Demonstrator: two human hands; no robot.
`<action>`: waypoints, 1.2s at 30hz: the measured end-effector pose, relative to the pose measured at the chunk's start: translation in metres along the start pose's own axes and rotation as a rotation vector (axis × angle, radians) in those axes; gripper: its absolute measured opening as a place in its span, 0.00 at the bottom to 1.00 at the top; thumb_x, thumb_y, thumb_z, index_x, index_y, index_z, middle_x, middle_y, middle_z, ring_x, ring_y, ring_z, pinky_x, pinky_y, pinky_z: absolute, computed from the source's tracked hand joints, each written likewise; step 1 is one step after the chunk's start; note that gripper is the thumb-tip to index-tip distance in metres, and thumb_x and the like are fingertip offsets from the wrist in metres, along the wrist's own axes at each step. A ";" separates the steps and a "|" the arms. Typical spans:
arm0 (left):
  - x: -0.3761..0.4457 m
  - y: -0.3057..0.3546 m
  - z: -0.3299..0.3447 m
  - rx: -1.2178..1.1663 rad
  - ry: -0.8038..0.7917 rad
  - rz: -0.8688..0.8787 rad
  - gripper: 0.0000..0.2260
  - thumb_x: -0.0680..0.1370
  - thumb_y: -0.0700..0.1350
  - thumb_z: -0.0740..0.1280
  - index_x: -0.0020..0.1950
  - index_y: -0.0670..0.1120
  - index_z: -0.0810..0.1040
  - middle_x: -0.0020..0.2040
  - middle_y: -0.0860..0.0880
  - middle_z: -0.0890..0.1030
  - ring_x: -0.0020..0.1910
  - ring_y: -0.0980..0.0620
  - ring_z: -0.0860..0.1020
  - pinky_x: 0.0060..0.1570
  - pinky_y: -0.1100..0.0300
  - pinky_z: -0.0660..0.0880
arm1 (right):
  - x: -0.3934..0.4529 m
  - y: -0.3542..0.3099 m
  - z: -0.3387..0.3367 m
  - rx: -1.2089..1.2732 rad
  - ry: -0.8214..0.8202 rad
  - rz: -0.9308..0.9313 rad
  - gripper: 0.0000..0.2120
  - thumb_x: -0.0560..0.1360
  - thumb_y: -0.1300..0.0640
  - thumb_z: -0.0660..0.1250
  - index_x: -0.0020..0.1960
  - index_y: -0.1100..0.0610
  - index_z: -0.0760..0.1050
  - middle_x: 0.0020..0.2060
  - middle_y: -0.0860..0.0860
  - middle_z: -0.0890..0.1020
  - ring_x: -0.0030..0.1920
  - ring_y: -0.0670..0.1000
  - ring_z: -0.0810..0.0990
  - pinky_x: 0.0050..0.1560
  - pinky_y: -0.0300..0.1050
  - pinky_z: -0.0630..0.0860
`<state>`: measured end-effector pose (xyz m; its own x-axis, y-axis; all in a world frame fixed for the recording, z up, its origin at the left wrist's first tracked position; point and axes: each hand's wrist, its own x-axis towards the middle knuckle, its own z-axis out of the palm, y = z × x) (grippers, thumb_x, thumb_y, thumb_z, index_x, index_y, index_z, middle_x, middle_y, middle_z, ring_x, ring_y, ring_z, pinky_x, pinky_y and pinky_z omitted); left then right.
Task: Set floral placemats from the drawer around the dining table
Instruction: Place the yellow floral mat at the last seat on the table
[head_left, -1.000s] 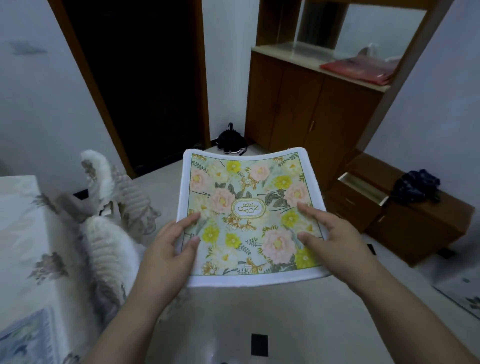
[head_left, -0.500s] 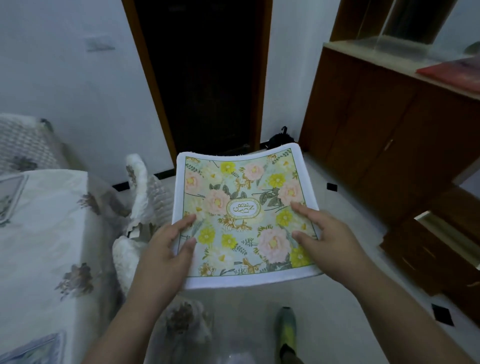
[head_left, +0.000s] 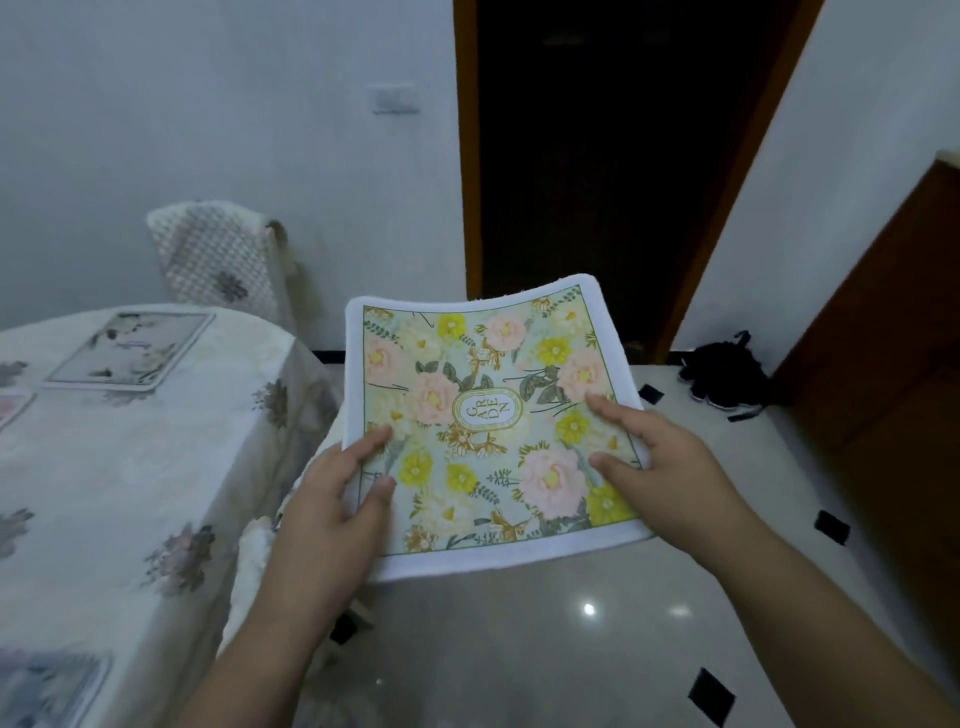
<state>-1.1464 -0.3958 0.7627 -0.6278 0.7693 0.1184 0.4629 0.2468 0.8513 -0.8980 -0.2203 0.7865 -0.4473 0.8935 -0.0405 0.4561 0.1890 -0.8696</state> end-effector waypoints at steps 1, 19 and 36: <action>0.005 0.000 0.001 0.009 0.020 -0.007 0.20 0.80 0.43 0.68 0.68 0.62 0.76 0.64 0.66 0.74 0.66 0.61 0.72 0.69 0.54 0.69 | 0.015 -0.002 0.001 -0.005 -0.023 -0.012 0.25 0.78 0.60 0.70 0.70 0.40 0.74 0.55 0.32 0.74 0.48 0.28 0.76 0.41 0.22 0.74; 0.222 -0.043 -0.005 -0.038 0.220 -0.142 0.20 0.81 0.43 0.68 0.67 0.64 0.76 0.61 0.60 0.74 0.63 0.58 0.73 0.62 0.56 0.70 | 0.277 -0.068 0.076 -0.152 -0.194 -0.181 0.26 0.78 0.56 0.70 0.71 0.36 0.71 0.54 0.25 0.69 0.58 0.39 0.76 0.64 0.47 0.78; 0.294 -0.087 -0.035 0.163 0.686 -0.448 0.21 0.81 0.43 0.68 0.69 0.64 0.74 0.61 0.58 0.75 0.60 0.62 0.72 0.55 0.68 0.66 | 0.484 -0.135 0.232 -0.078 -0.753 -0.451 0.25 0.78 0.58 0.70 0.68 0.34 0.73 0.59 0.31 0.74 0.60 0.41 0.77 0.64 0.48 0.77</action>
<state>-1.3938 -0.2115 0.7411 -0.9914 0.0618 0.1158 0.1303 0.5669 0.8134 -1.3544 0.0918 0.7699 -0.9732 0.2267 -0.0391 0.1530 0.5109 -0.8459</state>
